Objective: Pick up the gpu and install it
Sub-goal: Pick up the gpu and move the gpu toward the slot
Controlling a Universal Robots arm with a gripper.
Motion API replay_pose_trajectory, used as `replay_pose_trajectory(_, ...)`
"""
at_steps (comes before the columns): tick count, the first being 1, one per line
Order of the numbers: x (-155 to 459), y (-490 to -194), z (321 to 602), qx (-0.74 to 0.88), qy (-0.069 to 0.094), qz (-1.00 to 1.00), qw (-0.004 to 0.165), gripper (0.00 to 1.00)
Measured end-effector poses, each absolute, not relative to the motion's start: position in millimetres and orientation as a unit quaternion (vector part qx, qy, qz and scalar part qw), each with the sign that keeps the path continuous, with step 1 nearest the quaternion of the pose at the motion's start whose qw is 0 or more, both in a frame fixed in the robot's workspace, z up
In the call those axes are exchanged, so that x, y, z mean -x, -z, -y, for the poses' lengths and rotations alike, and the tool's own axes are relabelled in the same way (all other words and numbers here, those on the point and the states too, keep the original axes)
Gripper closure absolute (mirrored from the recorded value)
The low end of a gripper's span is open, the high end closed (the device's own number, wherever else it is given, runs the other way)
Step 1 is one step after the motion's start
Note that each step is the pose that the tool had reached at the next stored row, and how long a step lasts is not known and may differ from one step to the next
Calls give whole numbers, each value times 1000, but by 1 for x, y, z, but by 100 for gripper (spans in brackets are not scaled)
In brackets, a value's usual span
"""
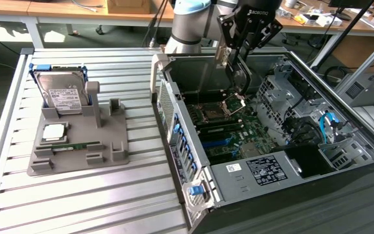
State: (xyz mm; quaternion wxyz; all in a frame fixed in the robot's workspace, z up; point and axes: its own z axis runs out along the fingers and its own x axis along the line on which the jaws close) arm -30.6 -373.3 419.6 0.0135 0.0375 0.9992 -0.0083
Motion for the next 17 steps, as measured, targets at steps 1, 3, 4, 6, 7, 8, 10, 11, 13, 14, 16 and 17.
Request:
replay_pose_trajectory(1,30,-419,373,-37,8,-999,14,73)
replay_pose_trajectory(3,29,-418,373,-37,9,-999,14,73)
replay_pose_trajectory(4,28,-418,373,-37,9,-999,14,73)
replay_pose_trajectory(6,27,-417,373,-37,9,-999,14,73)
replay_pose_trajectory(7,27,-417,373,-37,9,-999,14,73)
replay_pose_trajectory(8,26,-417,373,-37,10,-999,14,73)
replay_pose_trajectory(10,25,-416,373,-37,10,-999,14,73)
replay_pose_trajectory(11,25,-416,373,-37,10,-999,14,73)
replay_pose_trajectory(13,24,-415,373,-37,10,-999,14,73)
replay_pose_trajectory(14,23,-415,373,-37,10,-999,14,73)
replay_pose_trajectory(16,22,-414,373,-37,11,-999,14,73)
replay_pose_trajectory(17,22,-414,373,-37,11,-999,14,73)
